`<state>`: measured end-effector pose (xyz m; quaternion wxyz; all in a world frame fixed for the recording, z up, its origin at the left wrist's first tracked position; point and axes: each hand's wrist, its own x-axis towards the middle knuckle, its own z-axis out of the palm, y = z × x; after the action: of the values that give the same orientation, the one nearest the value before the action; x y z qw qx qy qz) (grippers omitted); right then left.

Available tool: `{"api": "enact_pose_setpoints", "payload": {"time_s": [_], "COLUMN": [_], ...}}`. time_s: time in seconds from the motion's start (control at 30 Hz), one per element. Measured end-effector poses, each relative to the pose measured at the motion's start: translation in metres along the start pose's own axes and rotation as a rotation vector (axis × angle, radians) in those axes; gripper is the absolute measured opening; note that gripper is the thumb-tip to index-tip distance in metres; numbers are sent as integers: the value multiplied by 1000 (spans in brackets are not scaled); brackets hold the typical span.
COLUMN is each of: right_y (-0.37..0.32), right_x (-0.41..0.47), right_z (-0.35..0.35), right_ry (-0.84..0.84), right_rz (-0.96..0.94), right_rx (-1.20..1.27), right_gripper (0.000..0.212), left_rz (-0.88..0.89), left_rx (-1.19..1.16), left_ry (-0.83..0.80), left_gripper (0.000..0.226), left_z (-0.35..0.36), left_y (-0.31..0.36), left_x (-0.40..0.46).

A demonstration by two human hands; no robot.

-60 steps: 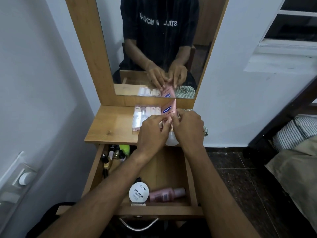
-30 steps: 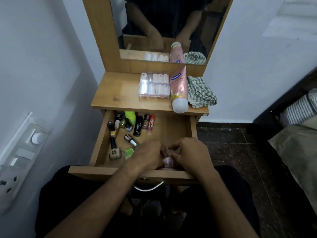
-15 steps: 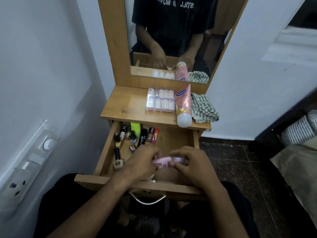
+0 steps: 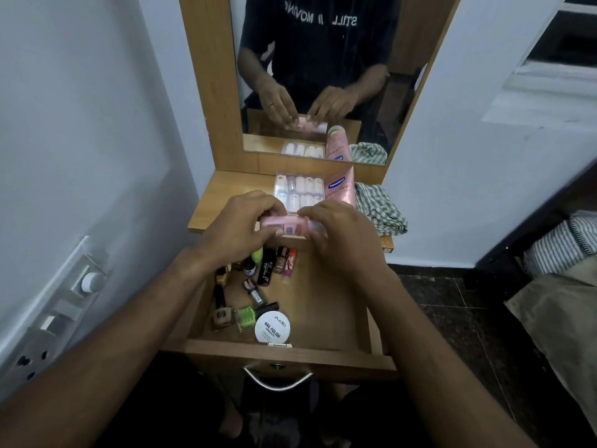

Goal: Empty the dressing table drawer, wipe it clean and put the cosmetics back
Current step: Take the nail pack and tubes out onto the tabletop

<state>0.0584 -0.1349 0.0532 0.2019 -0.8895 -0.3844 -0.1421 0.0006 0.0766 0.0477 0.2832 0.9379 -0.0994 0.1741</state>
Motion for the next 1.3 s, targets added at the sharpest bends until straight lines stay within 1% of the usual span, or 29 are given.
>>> {"api": "enact_pose_setpoints", "payload": {"time_s": [0.13,0.3,0.47,0.67,0.8,0.87,0.9,0.97,1.0,1.07,1.1,1.2,1.3], "right_y": [2,2,2,3,2,-1,-3,-12,-19,-30,-35,-44,-51], "right_x": [12,15,17,18,19,15,12,2,-4,-17,-24,-37,-39], "right_z": [8,9,12,18,25,28,30,35,39,50,56,76,88], "right_ry": [-32,-1,0,8,6,70,134,263,286,241,191,-44,-296], "right_rz": [-6,-16,5,10,16,-5,-21,-48,-50,-26,0,83,86], "right_rx": [-47,-84,-136,-213,-253,-250,-234,-160,-101,33,91,212,248], "right_gripper": [28,22,25,25,28,33,33,26,21,11,9,10,10], "left_rz": [-6,-67,-116,-122,-120,-119,-132,-169,-186,-212,-223,-288,-416], "left_rx": [-31,-117,-135,-57,-68,-86,-88,-80,-83,-90,-83,-78,-80], "left_ry": [28,87,125,211,223,238,258,359,427,532,547,493,480], "left_gripper": [25,26,29,30,34,38,42,48,48,39,34,25,20], "left_z": [11,26,29,33,35,36,36,36,35,32,32,31,29], "left_y": [-17,-25,-22,-21,-21,-20,-19,-14,-11,-1,2,-1,-9], "left_x": [8,6,9,4,1,-3,-6,-14,-19,-33,-42,-69,-93]}}
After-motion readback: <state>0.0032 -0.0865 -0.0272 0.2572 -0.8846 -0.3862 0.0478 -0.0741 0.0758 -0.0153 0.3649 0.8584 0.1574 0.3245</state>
